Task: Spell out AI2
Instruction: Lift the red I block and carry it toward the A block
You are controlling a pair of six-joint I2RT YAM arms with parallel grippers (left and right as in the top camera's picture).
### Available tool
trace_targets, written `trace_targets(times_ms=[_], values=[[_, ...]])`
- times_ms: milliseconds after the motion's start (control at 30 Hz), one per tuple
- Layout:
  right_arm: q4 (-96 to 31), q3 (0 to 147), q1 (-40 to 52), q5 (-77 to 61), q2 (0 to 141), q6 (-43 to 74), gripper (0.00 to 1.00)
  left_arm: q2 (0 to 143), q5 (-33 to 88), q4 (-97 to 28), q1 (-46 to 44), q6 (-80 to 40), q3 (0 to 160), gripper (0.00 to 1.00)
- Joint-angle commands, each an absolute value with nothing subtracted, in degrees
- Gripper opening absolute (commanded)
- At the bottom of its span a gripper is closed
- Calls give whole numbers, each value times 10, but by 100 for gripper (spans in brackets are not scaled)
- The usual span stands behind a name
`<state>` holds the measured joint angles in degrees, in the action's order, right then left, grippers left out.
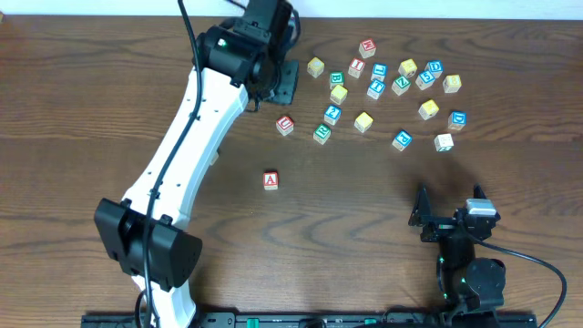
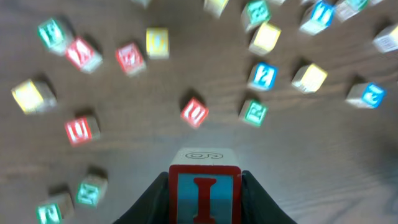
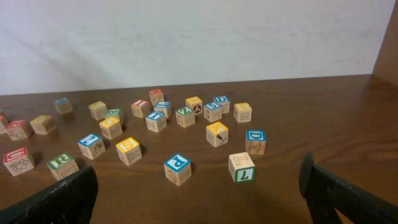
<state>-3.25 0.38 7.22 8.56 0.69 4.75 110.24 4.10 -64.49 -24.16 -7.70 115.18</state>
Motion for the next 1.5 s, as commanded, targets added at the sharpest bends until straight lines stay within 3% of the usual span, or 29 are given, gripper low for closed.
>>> trace_targets(times_ms=[0, 300, 800, 1467], values=[[-35, 3, 66, 86, 4, 46, 99, 1100, 32, -653, -245, -120, 1105, 8], [-35, 3, 66, 86, 4, 46, 99, 1098, -23, -611, -298, -186, 972, 8], [-35, 3, 66, 86, 4, 46, 99, 1084, -162, -509, -482, -293, 848, 8], [-35, 3, 66, 86, 4, 46, 99, 1084, -166, -403, -492, -349, 768, 8]])
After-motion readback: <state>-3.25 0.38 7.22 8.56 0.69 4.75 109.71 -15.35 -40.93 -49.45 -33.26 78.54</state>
